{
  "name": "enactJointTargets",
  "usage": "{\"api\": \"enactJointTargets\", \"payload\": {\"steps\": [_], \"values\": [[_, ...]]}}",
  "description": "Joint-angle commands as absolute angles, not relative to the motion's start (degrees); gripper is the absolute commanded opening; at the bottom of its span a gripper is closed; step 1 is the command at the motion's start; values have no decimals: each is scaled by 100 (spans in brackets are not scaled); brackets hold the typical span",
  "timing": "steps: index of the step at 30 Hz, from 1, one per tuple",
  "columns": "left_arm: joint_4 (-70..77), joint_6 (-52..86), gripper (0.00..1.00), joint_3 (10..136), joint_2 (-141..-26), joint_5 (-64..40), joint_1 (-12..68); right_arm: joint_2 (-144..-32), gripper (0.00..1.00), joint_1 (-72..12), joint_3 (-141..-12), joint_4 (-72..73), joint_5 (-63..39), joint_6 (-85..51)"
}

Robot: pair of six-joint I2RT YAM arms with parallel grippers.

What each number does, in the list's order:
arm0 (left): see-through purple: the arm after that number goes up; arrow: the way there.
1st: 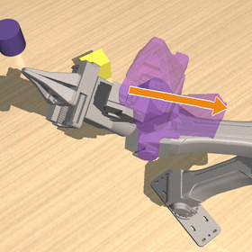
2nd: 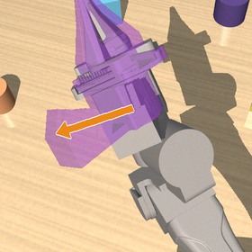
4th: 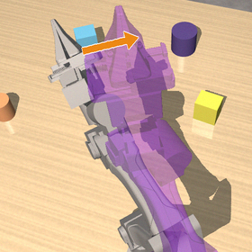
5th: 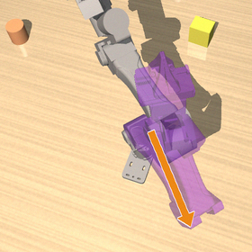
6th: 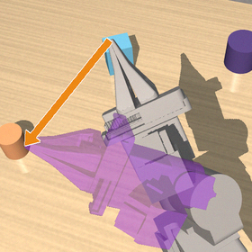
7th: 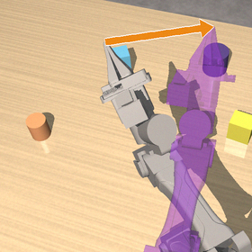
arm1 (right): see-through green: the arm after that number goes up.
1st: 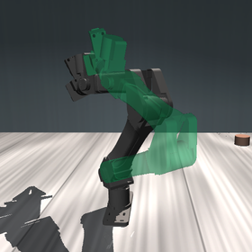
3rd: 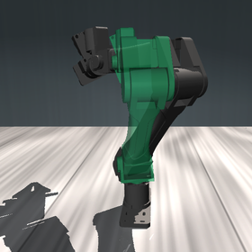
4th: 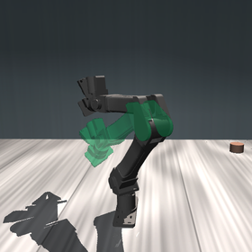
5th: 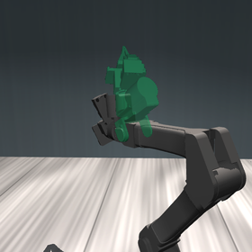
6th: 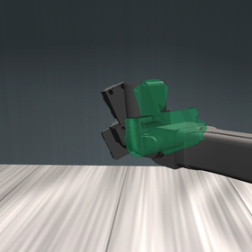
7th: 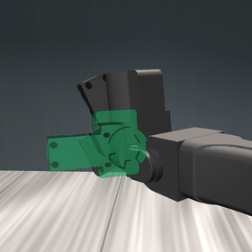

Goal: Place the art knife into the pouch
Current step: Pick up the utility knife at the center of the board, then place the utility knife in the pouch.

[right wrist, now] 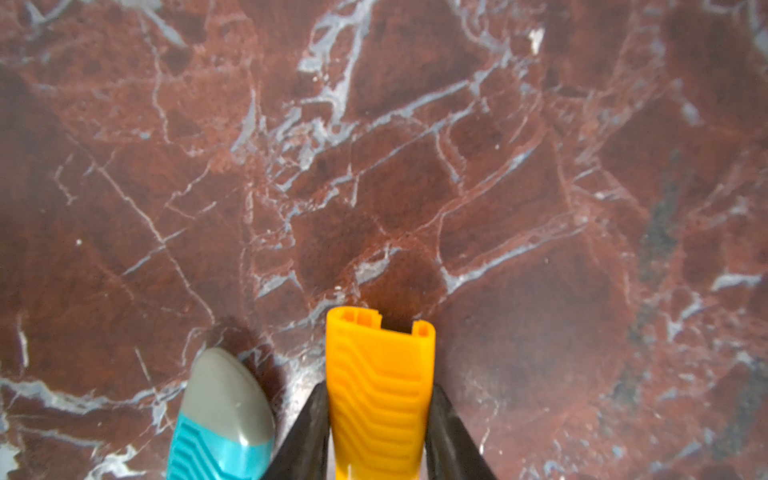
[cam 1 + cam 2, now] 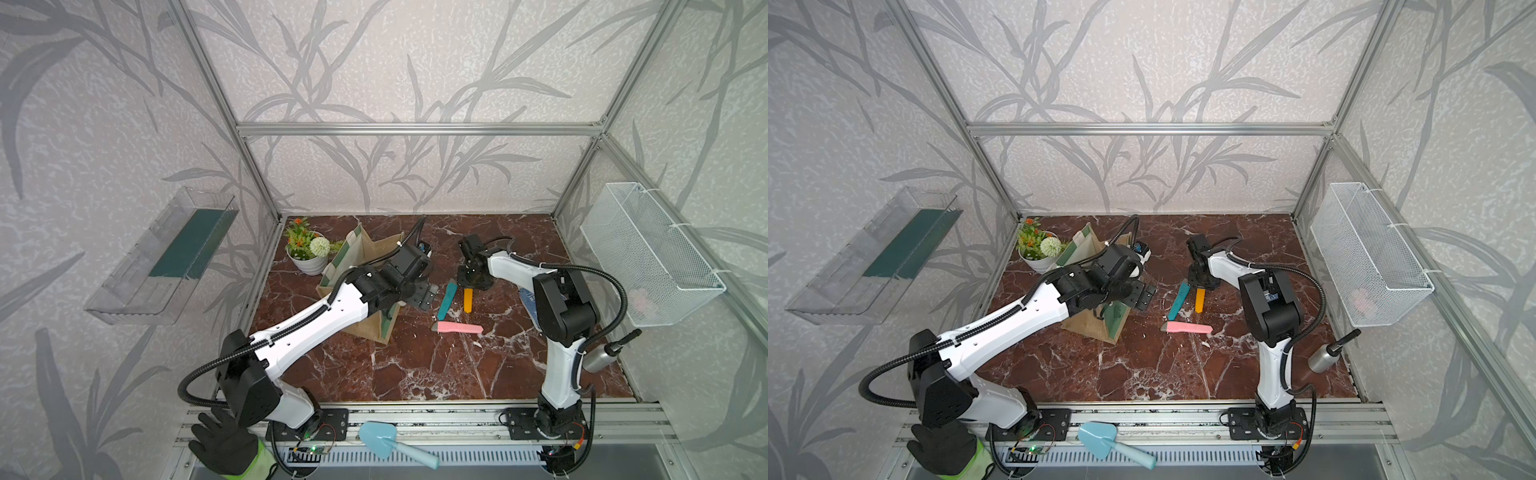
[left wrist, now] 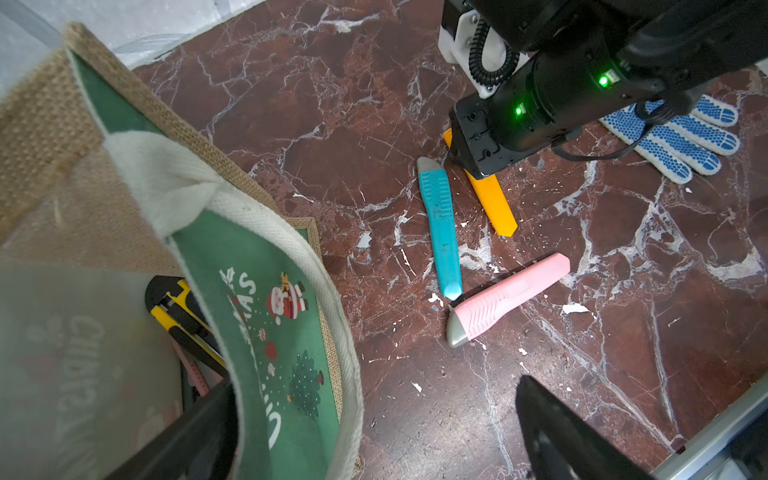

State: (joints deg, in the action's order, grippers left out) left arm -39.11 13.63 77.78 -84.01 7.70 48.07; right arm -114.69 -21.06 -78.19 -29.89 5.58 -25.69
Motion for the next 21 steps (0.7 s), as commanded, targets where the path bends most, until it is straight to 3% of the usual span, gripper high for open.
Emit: {"api": "enactJointTargets", "payload": {"steps": [1, 21], "values": [[-3931, 1348, 99, 7718, -8165, 873, 4843, -11056, 24, -2106, -7761, -3113, 479, -2648], [-4185, 1212, 99, 7649, -7383, 1588, 4709, -9971, 22, -2520, -8319, -3440, -86, -2651]]}}
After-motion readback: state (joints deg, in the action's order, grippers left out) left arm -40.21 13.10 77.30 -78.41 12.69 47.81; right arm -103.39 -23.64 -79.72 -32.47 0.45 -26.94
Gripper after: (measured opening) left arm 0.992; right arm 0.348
